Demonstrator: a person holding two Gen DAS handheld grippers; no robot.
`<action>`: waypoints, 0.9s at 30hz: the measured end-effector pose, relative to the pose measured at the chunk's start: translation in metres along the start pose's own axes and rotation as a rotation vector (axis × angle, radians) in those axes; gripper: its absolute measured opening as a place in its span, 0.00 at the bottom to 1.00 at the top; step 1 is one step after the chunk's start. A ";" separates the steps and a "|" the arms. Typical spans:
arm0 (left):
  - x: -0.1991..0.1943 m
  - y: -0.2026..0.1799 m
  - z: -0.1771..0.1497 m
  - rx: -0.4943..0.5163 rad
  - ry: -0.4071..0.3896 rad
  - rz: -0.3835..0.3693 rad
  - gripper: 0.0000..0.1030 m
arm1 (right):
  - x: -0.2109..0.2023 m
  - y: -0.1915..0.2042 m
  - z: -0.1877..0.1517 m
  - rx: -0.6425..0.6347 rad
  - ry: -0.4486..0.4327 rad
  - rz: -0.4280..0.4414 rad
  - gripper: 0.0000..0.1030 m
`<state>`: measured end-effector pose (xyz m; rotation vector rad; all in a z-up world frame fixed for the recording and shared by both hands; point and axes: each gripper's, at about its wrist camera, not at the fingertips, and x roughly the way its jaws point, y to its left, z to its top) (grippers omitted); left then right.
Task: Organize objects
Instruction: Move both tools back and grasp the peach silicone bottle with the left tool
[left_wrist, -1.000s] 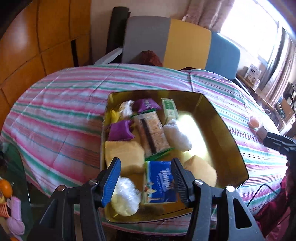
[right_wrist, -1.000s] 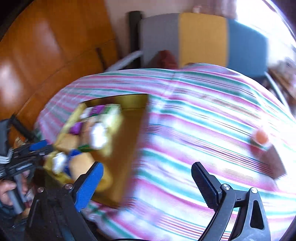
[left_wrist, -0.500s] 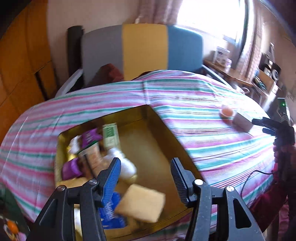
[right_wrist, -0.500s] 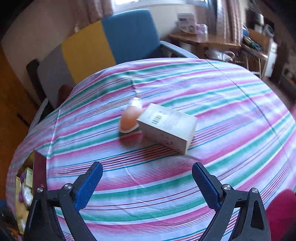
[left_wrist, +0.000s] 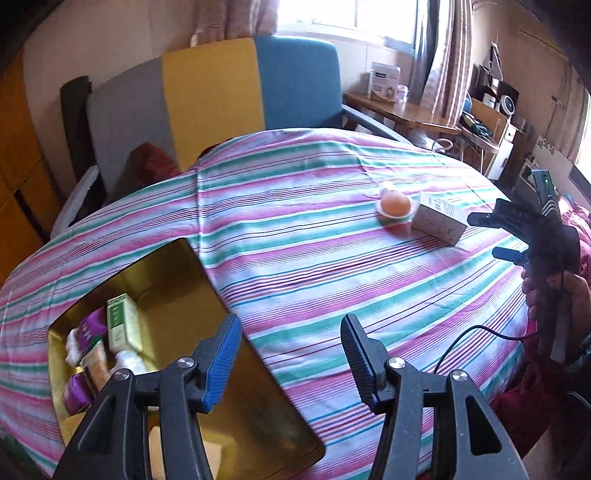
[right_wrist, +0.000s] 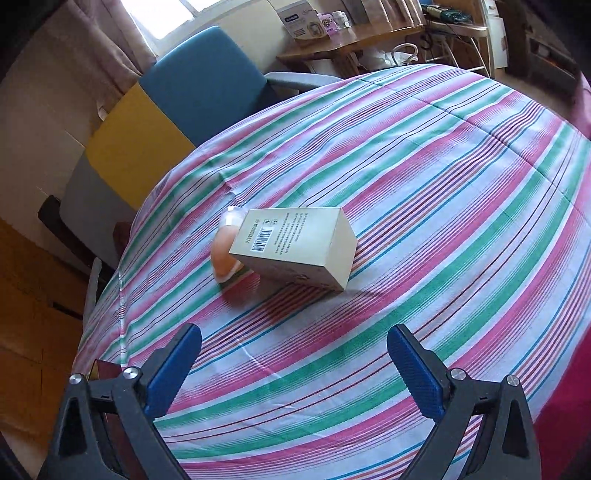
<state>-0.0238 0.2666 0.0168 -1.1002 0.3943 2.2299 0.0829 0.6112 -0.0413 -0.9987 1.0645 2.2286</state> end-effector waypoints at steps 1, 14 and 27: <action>0.005 -0.005 0.004 0.004 0.010 -0.010 0.55 | 0.000 -0.001 0.000 0.007 0.000 0.005 0.98; 0.061 -0.050 0.032 0.047 0.097 -0.098 0.55 | -0.001 -0.006 -0.001 0.063 0.002 0.064 0.99; 0.152 -0.063 0.080 -0.236 0.279 -0.360 0.53 | -0.004 -0.010 -0.001 0.101 -0.021 0.088 0.99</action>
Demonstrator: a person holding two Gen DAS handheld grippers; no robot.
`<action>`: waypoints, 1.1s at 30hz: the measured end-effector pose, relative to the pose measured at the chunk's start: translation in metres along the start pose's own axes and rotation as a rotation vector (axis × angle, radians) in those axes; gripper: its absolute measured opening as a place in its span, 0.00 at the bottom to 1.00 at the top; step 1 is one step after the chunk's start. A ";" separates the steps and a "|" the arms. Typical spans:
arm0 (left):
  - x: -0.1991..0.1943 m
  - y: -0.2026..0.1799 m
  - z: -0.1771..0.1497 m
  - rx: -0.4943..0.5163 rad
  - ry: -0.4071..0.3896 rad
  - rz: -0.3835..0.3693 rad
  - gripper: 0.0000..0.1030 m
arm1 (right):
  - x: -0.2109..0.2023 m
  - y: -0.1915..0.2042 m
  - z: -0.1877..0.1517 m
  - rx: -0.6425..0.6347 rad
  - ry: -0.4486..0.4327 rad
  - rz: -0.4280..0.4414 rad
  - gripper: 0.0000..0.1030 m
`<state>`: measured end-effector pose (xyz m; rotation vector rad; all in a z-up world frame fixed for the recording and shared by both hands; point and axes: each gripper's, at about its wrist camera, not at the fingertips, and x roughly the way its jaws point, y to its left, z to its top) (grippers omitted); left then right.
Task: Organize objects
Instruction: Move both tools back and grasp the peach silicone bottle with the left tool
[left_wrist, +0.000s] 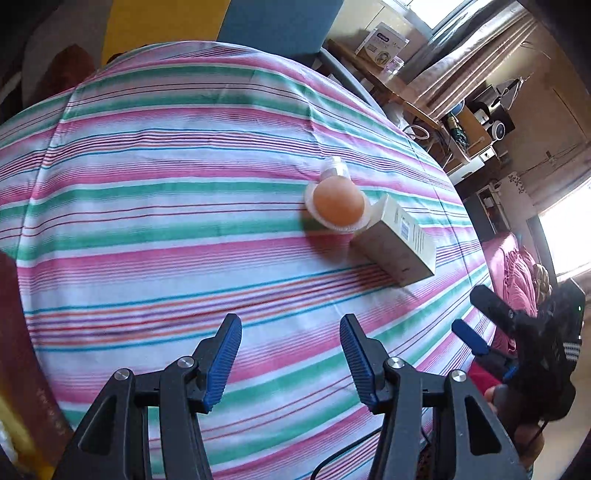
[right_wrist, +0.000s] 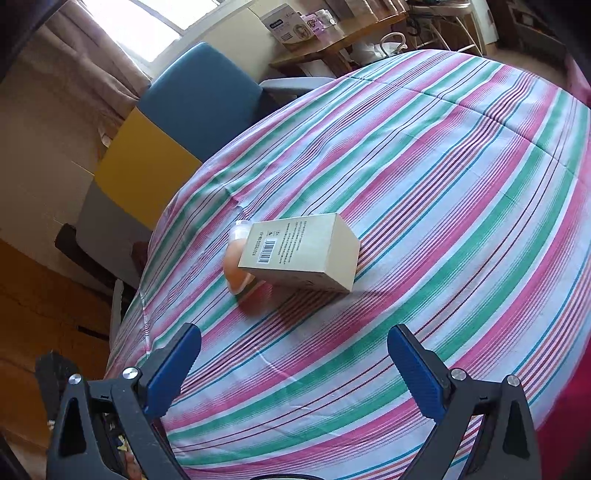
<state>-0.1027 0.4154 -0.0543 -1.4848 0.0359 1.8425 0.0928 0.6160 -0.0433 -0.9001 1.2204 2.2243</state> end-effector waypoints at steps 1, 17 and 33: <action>0.006 -0.004 0.007 0.001 -0.001 -0.006 0.53 | 0.000 0.000 0.000 -0.001 0.001 0.003 0.99; 0.093 -0.031 0.093 -0.025 -0.028 -0.037 0.59 | 0.011 0.004 -0.005 -0.011 0.049 0.056 0.99; 0.103 -0.042 0.092 0.047 -0.027 -0.073 0.45 | 0.013 0.004 -0.005 -0.015 0.054 0.049 0.99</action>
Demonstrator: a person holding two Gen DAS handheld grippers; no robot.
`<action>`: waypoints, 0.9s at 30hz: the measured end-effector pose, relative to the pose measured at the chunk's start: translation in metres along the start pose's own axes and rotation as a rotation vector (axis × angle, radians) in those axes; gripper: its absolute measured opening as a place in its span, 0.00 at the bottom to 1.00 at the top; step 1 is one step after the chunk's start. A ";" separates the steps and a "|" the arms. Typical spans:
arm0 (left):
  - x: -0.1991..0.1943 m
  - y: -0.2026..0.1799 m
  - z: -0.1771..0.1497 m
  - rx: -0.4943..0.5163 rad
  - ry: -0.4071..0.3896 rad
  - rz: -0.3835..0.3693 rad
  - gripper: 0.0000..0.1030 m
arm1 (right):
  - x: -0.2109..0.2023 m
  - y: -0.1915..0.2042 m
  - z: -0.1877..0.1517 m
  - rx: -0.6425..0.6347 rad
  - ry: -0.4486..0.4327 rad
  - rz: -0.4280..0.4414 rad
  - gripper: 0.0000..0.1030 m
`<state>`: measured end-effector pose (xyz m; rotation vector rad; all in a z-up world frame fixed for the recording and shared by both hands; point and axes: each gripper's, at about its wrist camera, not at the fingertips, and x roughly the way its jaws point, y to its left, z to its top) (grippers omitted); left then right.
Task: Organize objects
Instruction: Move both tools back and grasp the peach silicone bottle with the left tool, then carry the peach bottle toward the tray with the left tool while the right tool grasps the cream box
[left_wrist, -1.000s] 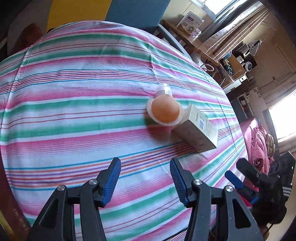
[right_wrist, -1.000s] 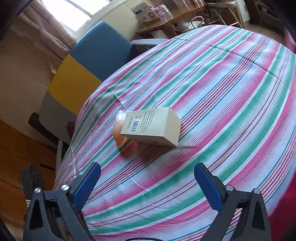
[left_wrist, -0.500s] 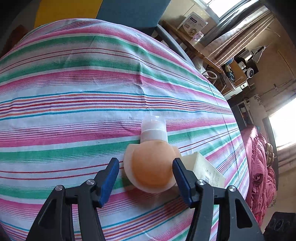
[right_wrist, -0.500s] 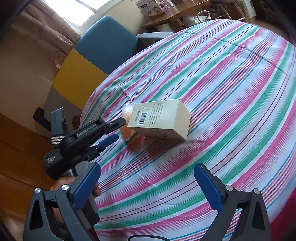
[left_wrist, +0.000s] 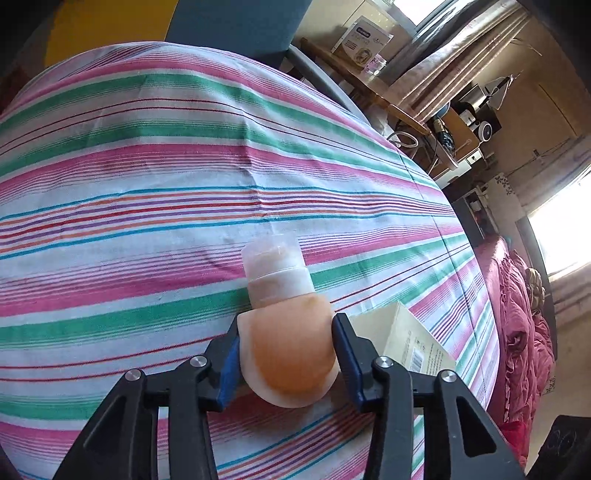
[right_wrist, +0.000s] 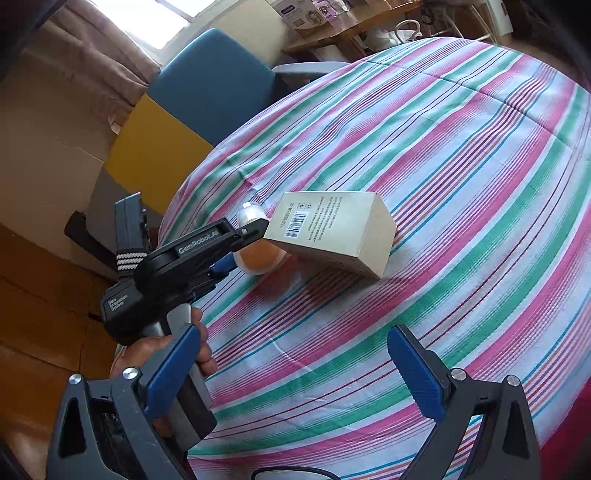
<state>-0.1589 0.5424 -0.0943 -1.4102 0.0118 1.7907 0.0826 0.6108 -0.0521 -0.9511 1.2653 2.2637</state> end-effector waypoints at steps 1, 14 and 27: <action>-0.007 0.004 -0.005 -0.001 -0.003 -0.002 0.45 | 0.000 0.000 0.000 0.000 -0.003 -0.001 0.99; -0.095 0.030 -0.102 0.040 0.011 0.053 0.45 | 0.002 0.005 -0.002 -0.058 -0.012 -0.065 0.99; -0.160 0.026 -0.155 0.086 -0.018 -0.014 0.45 | 0.044 0.069 0.041 -0.644 0.075 -0.368 0.98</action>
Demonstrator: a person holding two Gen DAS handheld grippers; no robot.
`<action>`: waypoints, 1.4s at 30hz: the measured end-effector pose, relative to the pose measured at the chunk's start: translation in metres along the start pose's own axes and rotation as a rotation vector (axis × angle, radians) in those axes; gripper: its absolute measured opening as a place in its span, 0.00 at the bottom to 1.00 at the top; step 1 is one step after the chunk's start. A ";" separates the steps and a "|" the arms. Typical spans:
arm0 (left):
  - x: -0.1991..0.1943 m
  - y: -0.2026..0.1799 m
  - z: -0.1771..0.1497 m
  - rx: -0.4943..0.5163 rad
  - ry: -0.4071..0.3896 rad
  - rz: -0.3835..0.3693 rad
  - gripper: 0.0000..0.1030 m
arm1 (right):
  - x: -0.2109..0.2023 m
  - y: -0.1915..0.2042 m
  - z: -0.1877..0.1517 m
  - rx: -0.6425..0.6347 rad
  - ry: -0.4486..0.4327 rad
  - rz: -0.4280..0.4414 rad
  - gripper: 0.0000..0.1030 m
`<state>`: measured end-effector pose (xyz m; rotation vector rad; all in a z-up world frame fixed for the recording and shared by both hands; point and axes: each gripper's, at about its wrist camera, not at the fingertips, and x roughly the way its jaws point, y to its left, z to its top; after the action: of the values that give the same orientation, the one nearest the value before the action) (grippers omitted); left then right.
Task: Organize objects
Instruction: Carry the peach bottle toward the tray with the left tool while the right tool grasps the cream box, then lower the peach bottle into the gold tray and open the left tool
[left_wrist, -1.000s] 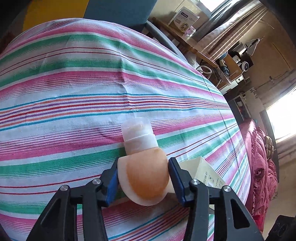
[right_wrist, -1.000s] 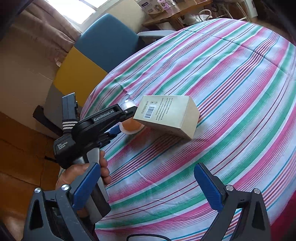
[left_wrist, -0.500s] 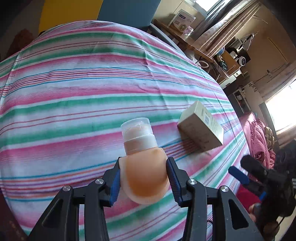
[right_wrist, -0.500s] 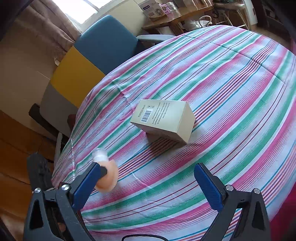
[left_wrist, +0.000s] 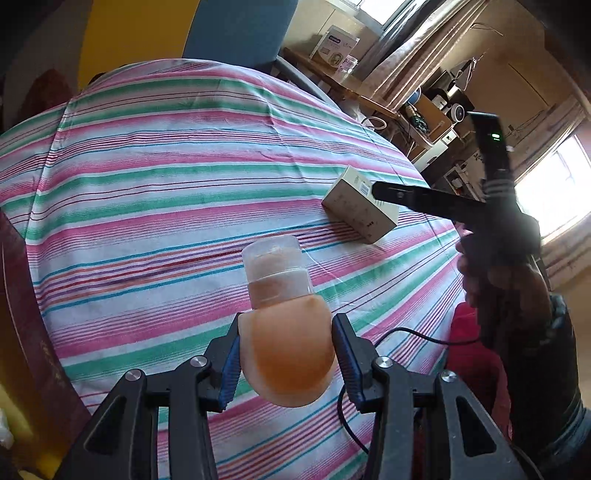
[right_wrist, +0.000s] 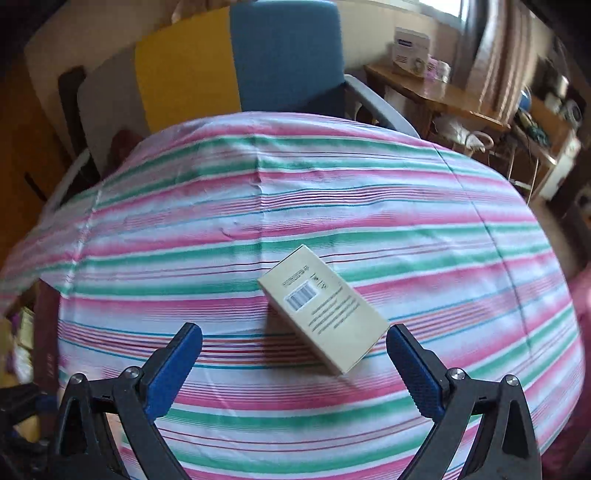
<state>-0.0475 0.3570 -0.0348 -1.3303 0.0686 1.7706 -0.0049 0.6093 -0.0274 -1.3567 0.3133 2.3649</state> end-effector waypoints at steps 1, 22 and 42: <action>-0.006 0.002 -0.003 -0.007 -0.005 -0.008 0.45 | 0.010 0.001 0.005 -0.051 0.030 -0.029 0.98; -0.133 0.076 -0.045 -0.166 -0.210 0.054 0.45 | 0.030 0.041 -0.012 -0.107 0.104 0.029 0.49; -0.159 0.183 -0.059 -0.296 -0.254 0.208 0.44 | 0.016 0.123 -0.064 -0.204 0.048 0.087 0.48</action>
<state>-0.1219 0.1194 -0.0141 -1.3272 -0.2113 2.1789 -0.0168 0.4778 -0.0741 -1.5217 0.1495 2.4955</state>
